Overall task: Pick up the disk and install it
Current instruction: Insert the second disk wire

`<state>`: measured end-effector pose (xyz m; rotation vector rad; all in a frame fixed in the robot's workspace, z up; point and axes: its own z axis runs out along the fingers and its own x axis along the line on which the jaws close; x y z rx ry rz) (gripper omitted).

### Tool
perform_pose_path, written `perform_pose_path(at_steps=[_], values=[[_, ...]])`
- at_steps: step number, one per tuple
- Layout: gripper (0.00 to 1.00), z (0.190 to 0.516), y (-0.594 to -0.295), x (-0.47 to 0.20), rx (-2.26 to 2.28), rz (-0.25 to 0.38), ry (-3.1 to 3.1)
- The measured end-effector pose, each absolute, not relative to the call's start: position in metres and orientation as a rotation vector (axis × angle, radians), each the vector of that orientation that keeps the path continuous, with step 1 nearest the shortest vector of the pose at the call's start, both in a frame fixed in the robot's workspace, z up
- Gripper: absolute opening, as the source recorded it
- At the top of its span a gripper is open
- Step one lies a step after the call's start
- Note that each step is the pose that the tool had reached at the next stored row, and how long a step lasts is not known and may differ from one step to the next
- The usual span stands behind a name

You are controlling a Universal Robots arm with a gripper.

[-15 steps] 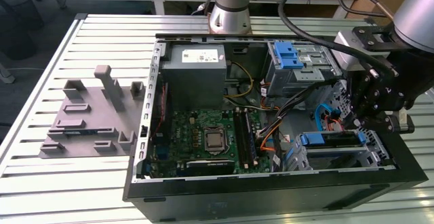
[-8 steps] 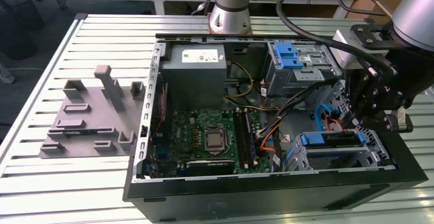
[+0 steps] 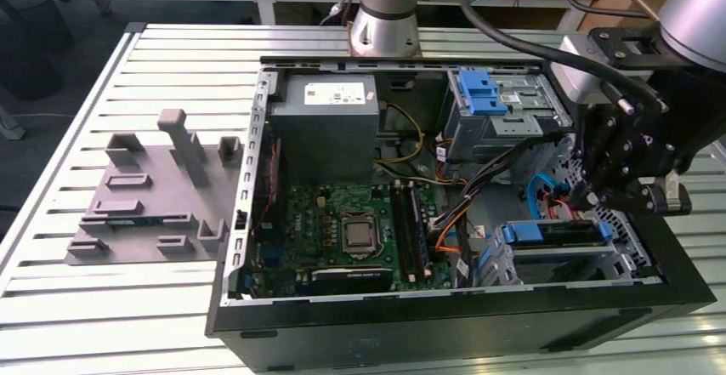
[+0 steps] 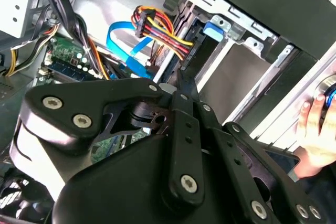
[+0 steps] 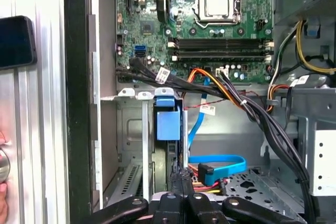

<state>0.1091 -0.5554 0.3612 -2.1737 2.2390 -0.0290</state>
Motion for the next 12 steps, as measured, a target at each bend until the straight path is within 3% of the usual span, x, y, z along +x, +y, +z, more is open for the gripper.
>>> perform_pose_path(at_steps=[12], values=[[0.11,0.3663,-0.5504,0.0997,-2.174,-0.016,2.239]])
